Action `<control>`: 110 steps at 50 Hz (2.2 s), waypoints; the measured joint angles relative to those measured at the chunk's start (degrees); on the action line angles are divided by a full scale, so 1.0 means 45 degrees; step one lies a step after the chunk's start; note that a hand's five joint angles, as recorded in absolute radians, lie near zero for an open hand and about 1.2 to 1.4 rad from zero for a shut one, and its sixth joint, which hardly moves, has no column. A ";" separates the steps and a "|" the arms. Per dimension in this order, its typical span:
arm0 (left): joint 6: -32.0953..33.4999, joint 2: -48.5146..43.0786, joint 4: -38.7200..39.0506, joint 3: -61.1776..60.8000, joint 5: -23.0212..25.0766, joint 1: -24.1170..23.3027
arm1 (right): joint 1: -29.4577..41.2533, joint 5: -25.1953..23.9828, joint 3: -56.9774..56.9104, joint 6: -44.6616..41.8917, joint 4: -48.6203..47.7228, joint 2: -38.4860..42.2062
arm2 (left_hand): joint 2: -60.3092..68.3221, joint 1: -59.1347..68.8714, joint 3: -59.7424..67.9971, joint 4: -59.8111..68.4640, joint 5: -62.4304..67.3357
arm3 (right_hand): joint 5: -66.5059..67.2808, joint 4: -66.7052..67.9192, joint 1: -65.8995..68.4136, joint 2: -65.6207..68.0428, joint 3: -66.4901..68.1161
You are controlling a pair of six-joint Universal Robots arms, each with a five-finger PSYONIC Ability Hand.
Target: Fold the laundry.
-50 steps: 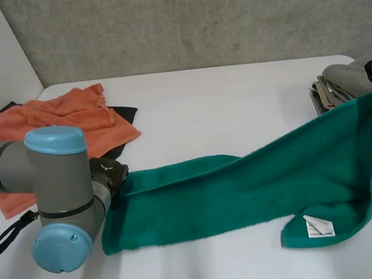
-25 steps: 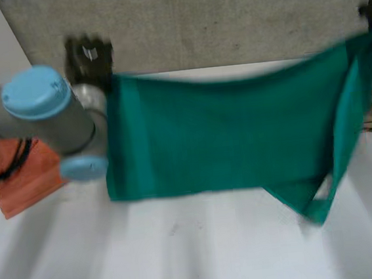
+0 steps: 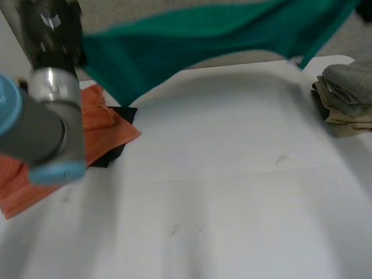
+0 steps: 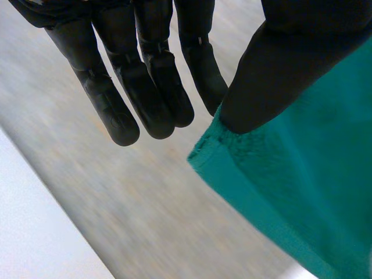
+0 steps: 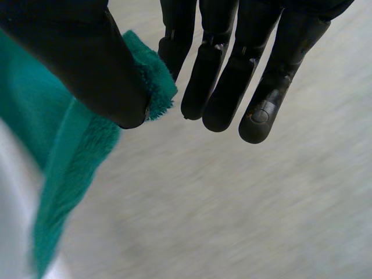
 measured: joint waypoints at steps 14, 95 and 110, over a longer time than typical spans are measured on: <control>-0.0492 -0.0414 -0.0121 -0.4279 0.0725 -0.0019 | -0.2264 -0.4261 0.4658 -0.3318 0.2854 0.1187 | 0.0020 -0.0001 0.0034 0.0003 0.0000 | -0.0239 -0.0248 -0.0204 -0.0241 -0.0247; -0.1109 0.0706 -0.1676 -0.1393 0.0681 -0.0020 | 0.0240 0.2671 0.3325 0.0177 0.5239 0.3543 | 0.0021 0.0000 0.0034 0.0003 0.0001 | -0.8506 -0.8513 -0.7148 -0.8362 -0.8461; -0.1119 0.0687 -0.1717 -0.1010 0.0662 0.0119 | 0.0741 0.2752 0.2302 0.0459 0.5060 0.4361 | 0.0021 -0.0001 0.0034 0.0003 0.0001 | -0.7042 -0.6945 -0.5713 -0.6785 -0.6881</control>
